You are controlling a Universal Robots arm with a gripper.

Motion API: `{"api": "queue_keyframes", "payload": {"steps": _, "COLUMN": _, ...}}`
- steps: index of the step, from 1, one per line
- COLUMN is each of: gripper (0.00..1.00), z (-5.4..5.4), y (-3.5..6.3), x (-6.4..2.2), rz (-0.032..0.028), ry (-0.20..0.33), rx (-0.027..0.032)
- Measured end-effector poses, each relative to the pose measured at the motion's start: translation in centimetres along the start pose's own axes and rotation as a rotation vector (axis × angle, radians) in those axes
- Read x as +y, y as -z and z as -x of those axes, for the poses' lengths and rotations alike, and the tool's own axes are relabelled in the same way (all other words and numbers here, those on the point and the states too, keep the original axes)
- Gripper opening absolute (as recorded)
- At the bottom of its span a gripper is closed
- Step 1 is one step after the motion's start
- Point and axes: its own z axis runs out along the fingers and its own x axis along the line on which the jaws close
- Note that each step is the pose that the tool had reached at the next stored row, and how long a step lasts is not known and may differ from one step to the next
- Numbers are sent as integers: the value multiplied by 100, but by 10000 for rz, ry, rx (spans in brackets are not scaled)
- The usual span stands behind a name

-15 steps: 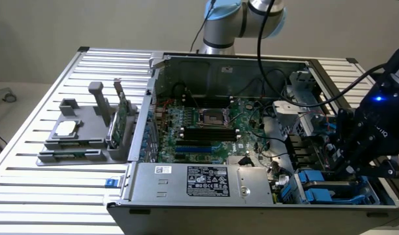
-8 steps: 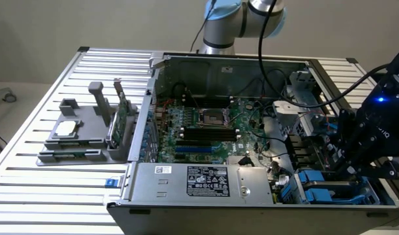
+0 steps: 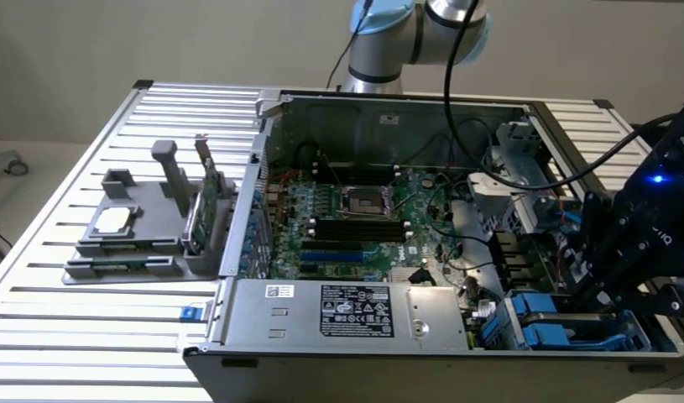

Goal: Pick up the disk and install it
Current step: 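Insert the first disk wire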

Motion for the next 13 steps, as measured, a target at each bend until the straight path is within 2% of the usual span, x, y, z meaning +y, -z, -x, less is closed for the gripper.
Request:
{"api": "queue_keyframes", "payload": {"steps": 10, "gripper": 17, "z": 0, "y": -31, "x": 1, "rz": 2, "ry": 2, "rx": 65}}
{"api": "queue_keyframes", "payload": {"steps": 13, "gripper": 17, "z": -1, "y": -30, "x": 4, "rz": -58, "ry": 9, "rx": 68}}
